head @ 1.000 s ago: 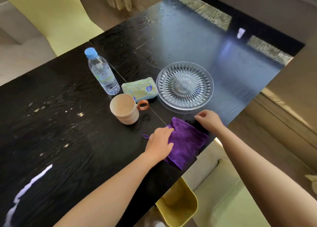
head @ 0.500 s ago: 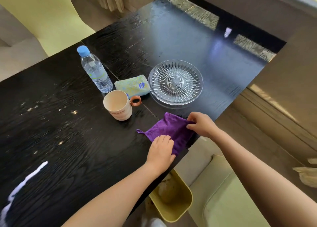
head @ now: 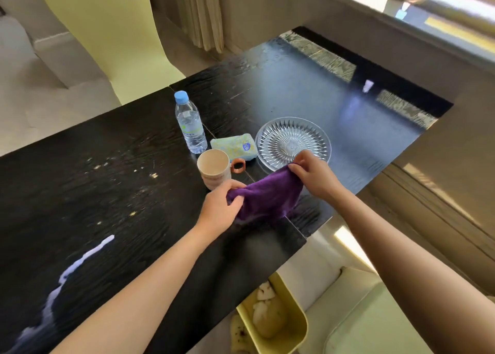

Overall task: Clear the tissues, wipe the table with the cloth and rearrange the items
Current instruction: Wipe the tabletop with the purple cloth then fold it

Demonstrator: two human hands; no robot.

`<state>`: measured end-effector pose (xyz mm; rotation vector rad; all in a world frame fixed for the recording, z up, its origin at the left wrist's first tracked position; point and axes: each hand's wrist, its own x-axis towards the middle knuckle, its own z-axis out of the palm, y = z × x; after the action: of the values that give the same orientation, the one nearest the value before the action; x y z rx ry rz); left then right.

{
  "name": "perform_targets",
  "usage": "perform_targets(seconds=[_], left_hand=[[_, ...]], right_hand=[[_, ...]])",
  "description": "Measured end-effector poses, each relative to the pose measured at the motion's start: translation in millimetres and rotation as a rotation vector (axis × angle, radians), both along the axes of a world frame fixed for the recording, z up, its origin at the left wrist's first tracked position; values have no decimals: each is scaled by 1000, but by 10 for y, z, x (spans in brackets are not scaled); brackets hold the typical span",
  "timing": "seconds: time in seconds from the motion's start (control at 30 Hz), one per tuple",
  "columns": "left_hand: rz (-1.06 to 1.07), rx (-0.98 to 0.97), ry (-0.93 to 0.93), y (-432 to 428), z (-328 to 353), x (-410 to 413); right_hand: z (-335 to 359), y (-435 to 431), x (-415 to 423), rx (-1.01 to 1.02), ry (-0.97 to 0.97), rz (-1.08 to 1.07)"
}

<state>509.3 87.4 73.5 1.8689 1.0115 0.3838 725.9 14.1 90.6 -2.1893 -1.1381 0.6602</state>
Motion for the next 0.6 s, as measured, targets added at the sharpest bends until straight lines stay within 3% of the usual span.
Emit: perform_targets(seconds=[0.23,0.37,0.43,0.53,0.6], left_hand=[[121,61,-104,233,443,-509],[153,112,-57,333,644,-901],[178,116,-40,342,730,-1112],[217,102,-14,269,781,-1480],[267,66,-17,180,723,-1723]], right_hand=[[600,401,-383,84,212,-3],[965,489,-636,-24,445,255],[1075,547,-808,-123,341,423],[1112,699,-1175,-147,-111,633],[1073,795,-1415,-102,-251,720]])
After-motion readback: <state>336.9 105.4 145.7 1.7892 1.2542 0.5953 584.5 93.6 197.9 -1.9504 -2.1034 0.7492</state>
